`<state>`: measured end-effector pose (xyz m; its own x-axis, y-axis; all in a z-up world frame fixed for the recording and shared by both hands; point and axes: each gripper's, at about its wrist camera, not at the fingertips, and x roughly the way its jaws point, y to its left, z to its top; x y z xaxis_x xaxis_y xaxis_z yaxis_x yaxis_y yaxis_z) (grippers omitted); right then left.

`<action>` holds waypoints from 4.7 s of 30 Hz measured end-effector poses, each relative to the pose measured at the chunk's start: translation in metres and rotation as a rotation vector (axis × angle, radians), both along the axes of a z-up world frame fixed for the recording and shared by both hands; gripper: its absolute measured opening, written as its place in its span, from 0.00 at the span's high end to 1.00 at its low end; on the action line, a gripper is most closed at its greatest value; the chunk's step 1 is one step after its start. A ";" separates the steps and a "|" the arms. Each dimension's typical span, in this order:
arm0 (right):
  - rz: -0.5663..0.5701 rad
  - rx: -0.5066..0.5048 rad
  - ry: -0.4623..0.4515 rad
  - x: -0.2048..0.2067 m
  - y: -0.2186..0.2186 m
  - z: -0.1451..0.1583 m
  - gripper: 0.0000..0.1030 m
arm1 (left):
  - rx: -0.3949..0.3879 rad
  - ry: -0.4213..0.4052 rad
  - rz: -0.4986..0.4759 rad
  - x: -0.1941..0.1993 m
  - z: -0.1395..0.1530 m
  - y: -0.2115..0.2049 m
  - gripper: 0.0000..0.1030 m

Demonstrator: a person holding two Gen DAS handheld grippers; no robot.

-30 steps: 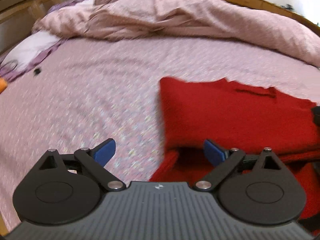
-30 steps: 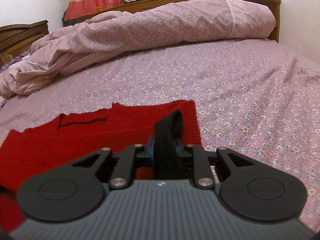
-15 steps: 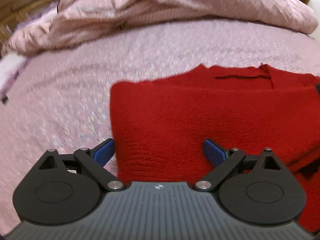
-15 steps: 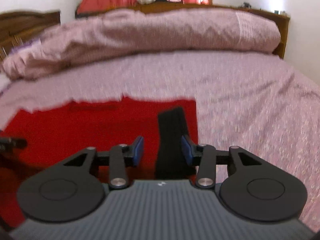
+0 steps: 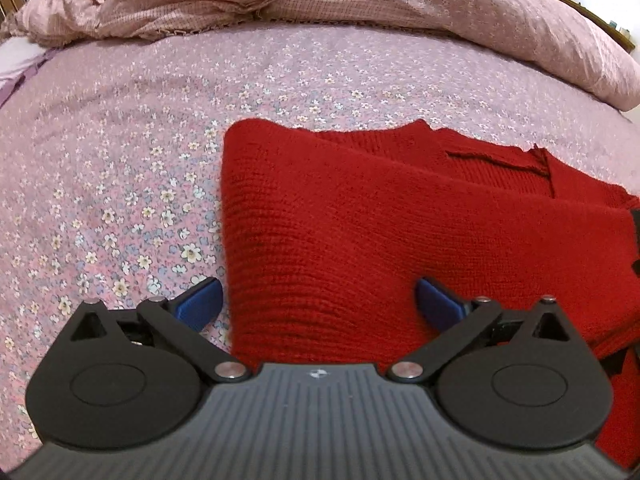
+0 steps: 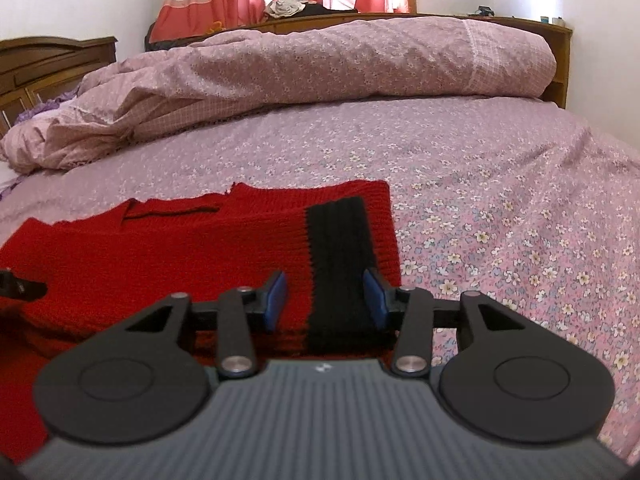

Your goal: Fold small clothes

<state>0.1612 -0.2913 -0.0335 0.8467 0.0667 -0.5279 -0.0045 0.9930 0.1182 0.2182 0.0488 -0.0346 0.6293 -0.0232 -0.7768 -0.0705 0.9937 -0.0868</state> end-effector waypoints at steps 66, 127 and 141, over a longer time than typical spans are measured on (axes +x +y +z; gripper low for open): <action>0.004 0.057 0.223 -0.194 -0.019 0.014 0.22 | 0.075 0.083 -0.091 -0.224 0.006 0.027 0.00; 0.268 0.317 0.282 -0.202 -0.032 -0.002 0.42 | -0.101 0.097 -0.329 -0.234 -0.018 0.013 0.06; 0.293 0.361 0.277 -0.197 -0.035 -0.004 0.53 | -0.162 0.124 -0.363 -0.209 -0.026 0.011 0.18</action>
